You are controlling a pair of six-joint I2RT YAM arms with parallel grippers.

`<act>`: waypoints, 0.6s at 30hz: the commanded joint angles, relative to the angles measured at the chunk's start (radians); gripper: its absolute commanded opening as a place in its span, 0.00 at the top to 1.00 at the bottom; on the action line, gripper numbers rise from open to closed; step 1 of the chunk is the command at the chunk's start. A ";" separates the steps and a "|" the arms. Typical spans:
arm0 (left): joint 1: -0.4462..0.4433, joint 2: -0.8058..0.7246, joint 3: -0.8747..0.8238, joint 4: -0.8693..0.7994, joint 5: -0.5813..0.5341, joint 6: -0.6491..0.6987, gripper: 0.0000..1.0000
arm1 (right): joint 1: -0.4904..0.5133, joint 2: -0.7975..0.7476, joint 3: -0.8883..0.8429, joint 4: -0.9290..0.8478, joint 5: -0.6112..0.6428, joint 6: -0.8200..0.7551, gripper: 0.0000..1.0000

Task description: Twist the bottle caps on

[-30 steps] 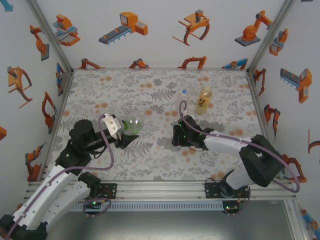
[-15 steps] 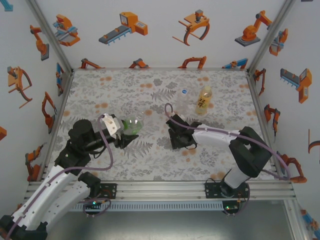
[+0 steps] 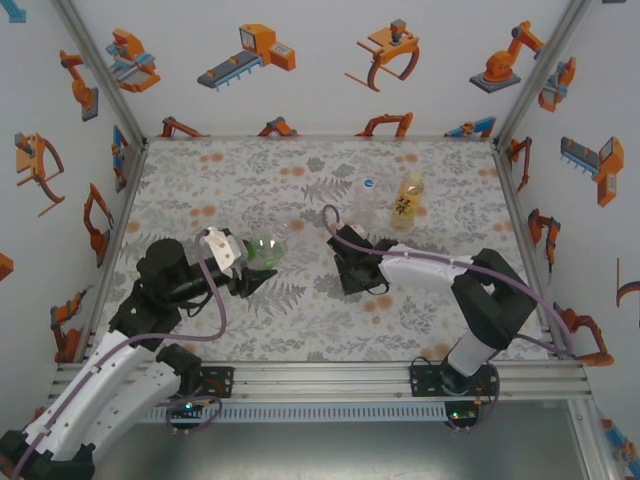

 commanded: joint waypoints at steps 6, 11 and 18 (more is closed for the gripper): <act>0.006 -0.010 0.033 -0.002 0.011 0.014 0.58 | 0.003 0.007 0.013 -0.015 0.016 -0.016 0.64; 0.006 -0.003 0.038 -0.009 0.011 0.019 0.58 | 0.004 -0.043 0.026 -0.041 0.027 -0.024 0.68; 0.004 0.045 0.068 -0.058 0.048 0.041 0.59 | 0.003 -0.242 0.031 -0.035 -0.063 -0.128 0.71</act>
